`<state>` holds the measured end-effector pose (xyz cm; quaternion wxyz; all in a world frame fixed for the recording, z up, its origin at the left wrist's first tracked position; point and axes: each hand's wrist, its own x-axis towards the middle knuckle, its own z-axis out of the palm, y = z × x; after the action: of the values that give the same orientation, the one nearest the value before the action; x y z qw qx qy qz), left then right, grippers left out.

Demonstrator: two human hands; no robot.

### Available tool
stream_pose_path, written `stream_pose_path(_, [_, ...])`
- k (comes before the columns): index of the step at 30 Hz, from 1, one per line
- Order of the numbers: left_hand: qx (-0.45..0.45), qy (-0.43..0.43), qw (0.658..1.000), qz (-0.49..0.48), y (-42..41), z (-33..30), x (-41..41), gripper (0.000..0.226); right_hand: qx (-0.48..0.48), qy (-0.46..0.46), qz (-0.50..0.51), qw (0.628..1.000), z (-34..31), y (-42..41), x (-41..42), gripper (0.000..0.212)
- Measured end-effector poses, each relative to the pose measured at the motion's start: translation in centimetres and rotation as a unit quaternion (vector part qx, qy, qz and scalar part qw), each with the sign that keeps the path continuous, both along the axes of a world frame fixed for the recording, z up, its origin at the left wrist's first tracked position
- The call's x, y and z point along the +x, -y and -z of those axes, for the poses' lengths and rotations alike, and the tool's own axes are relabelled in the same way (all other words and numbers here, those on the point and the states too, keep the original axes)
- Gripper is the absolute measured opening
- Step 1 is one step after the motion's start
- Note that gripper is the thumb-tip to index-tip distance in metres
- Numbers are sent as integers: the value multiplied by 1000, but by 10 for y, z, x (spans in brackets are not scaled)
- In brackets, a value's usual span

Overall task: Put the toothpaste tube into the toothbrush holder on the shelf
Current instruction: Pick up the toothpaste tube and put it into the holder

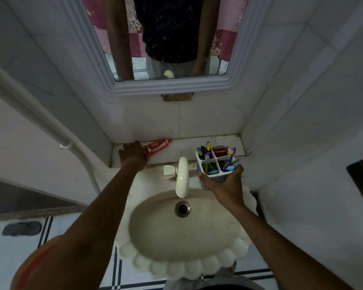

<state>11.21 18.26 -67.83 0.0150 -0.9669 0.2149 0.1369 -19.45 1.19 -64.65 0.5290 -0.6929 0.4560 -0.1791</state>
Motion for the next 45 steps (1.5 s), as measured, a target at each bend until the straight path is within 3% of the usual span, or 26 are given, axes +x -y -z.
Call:
stream_pose_path(4, [36, 0, 999, 0, -10, -3, -1, 71, -2, -11, -8, 1000, 1, 3, 0, 115])
stream_pose_path(7, [6, -3, 1000, -22, -11, -8, -3, 69, 1, -12, -12, 1000, 1, 4, 0, 115])
stream_pose_path(10, [-122, -16, 991, -54, -10, -23, -12, 31, -1, -6, -9, 1000, 1, 4, 2, 122])
stream_pose_path(12, [-235, 5, 970, -59, -10, -45, -27, 14, -1, -4, -11, 1000, 0, 5, 3, 131])
stream_pose_path(18, [-436, 130, 888, 66, 17, -141, -86, 23, 4, -17, -15, 1000, -3, 6, 5, 130])
stream_pose_path(22, [-569, 109, 809, 98, 42, -187, -118, 16, 12, -6, -12, 1000, -3, 8, 7, 136])
stream_pose_path(24, [-597, 73, 793, 98, 54, -196, -134, 14, 25, -1, -12, 1000, -2, 9, 7, 137])
stream_pose_path(30, [-580, 16, 805, 123, 78, -172, -163, 11, 38, 11, -6, 999, -1, 10, 8, 135])
stream_pose_path(36, [-415, -24, 899, 141, 85, -140, -166, 14, 23, -2, -13, 1000, 0, 11, 7, 140])
stream_pose_path(39, [-300, 42, 937, 173, 84, -140, -165, 23, 25, -5, -18, 1000, 3, 11, 6, 140])
stream_pose_path(41, [-268, 74, 940, 198, 85, -142, -164, 25, 26, -7, -21, 999, 4, 11, 5, 142])
stream_pose_path(45, [-214, 54, 941, 255, 94, -149, -168, 30, 23, -8, -23, 999, 3, 12, 5, 145])
